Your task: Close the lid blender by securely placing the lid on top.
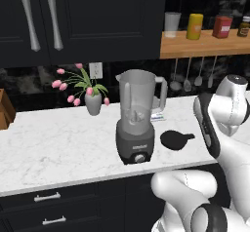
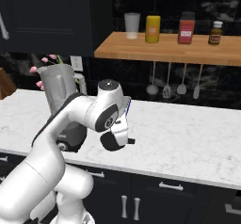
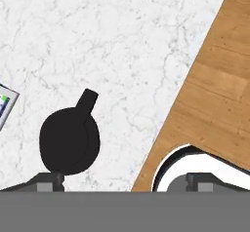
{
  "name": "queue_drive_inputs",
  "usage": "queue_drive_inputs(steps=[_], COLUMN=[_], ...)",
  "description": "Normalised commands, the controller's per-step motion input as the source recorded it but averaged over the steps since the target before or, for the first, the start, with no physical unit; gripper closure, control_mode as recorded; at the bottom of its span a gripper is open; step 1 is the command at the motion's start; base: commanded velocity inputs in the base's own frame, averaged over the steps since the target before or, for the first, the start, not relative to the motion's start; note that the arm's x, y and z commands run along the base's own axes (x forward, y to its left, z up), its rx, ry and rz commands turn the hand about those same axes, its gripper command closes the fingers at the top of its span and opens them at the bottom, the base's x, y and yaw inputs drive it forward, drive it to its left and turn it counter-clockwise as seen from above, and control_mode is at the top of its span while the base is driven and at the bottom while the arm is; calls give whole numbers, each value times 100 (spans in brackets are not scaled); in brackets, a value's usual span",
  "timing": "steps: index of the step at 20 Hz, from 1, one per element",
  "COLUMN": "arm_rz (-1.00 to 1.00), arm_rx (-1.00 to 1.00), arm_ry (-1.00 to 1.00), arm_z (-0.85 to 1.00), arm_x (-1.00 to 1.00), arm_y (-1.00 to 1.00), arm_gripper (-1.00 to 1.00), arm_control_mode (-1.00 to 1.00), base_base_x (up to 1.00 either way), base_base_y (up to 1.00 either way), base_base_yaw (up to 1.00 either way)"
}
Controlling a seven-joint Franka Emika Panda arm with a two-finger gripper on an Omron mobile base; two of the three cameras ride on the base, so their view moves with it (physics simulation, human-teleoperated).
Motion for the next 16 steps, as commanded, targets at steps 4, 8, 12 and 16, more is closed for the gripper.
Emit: queue_drive_inputs(steps=[4,8,12,16], arm_rz=[-16,-3,0,0], arm_rx=[19,13,3,0], arm_ry=[0,0,0,0], arm_z=[-26,-23,-28,-32], arm_x=[3,14,16,22], arm_y=[-41,-4,1,10], arm_gripper=[-100,-100,-100,-100], arm_control_mode=[-100,-100,-100,-100], base_base_x=[0,0,0,0], base_base_y=[0,0,0,0], base_base_yaw=[0,0,0,0])
